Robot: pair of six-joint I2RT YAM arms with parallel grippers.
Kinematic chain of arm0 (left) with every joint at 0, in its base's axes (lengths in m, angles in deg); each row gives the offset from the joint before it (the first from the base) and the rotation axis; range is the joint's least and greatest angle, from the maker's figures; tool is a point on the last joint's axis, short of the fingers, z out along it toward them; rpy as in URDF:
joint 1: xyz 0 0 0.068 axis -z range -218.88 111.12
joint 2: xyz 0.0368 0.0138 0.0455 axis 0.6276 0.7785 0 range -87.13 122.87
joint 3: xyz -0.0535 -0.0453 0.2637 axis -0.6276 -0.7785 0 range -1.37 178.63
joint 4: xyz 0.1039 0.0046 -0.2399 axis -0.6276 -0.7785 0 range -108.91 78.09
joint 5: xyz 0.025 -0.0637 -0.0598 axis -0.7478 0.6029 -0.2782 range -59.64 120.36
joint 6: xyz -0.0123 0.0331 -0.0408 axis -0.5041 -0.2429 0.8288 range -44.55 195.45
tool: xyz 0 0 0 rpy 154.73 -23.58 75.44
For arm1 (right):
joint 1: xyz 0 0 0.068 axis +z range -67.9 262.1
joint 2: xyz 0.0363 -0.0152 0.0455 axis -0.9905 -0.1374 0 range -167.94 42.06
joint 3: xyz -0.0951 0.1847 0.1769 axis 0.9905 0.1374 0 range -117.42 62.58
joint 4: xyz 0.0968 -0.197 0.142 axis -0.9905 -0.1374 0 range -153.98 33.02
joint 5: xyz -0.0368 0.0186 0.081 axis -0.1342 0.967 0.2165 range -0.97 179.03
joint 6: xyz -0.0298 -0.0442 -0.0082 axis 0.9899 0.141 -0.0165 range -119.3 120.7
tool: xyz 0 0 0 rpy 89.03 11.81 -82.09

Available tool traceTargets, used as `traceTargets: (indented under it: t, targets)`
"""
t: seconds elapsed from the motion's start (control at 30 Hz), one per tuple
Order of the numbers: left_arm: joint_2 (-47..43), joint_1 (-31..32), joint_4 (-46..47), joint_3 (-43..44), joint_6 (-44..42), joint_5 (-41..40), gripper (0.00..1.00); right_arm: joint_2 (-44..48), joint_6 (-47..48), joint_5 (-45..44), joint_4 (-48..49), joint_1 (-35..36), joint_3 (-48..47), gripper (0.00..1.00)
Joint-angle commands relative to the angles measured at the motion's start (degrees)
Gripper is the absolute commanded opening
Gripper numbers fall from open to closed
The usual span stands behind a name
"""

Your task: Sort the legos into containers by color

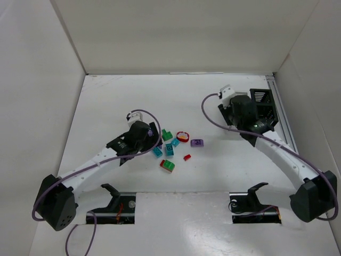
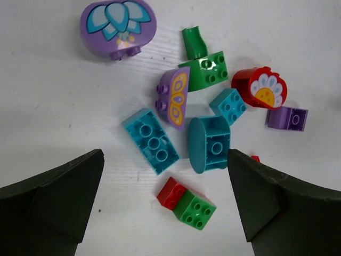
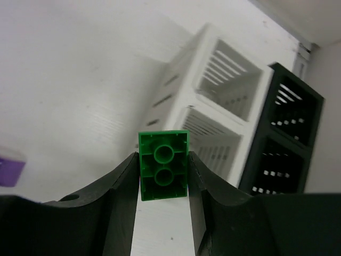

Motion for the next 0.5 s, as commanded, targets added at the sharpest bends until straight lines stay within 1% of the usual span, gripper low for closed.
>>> traceTargets:
  t: [0.0,0.03,0.1,0.13,0.2,0.23,0.3,0.33,0.47]
  targets:
    - [4.28,-0.25,4.12,4.84,-3.09,0.92,1.00,2.68,2.56,-1.10,-0.63,-5.28,-3.61,0.33]
    - [5.59,-0.25,4.13,5.63,-3.88,1.44,1.00,2.68,2.57,-0.14,-0.63,-8.43,-4.31,0.33]
    - [9.97,-0.25,5.35,8.35,-4.49,2.05,1.00,0.31,3.80,1.96,0.16,-11.44,-6.16,0.33]
    - [11.39,-0.25,5.36,9.32,-4.50,2.84,1.00,-0.65,3.80,2.93,1.81,-14.15,-6.78,0.33]
    - [15.51,-0.78,5.97,12.13,-5.03,3.98,1.00,-3.81,5.02,5.04,3.75,-16.28,-8.18,0.33]
    - [16.93,-0.78,5.97,13.01,-5.55,3.99,1.00,-5.13,5.03,7.14,4.46,-17.07,-8.97,0.33]
    - [19.39,-0.78,5.97,15.90,-5.56,4.52,0.98,-8.46,6.52,7.95,5.69,-18.21,-11.42,0.34]
    - [21.67,-0.78,5.37,16.88,-5.56,4.52,0.97,-9.44,7.31,7.43,6.30,-18.22,-12.05,0.37]
    - [25.64,-0.78,5.36,19.61,-6.08,5.66,0.96,-13.84,9.07,5.06,10.61,-18.83,-13.63,0.40]
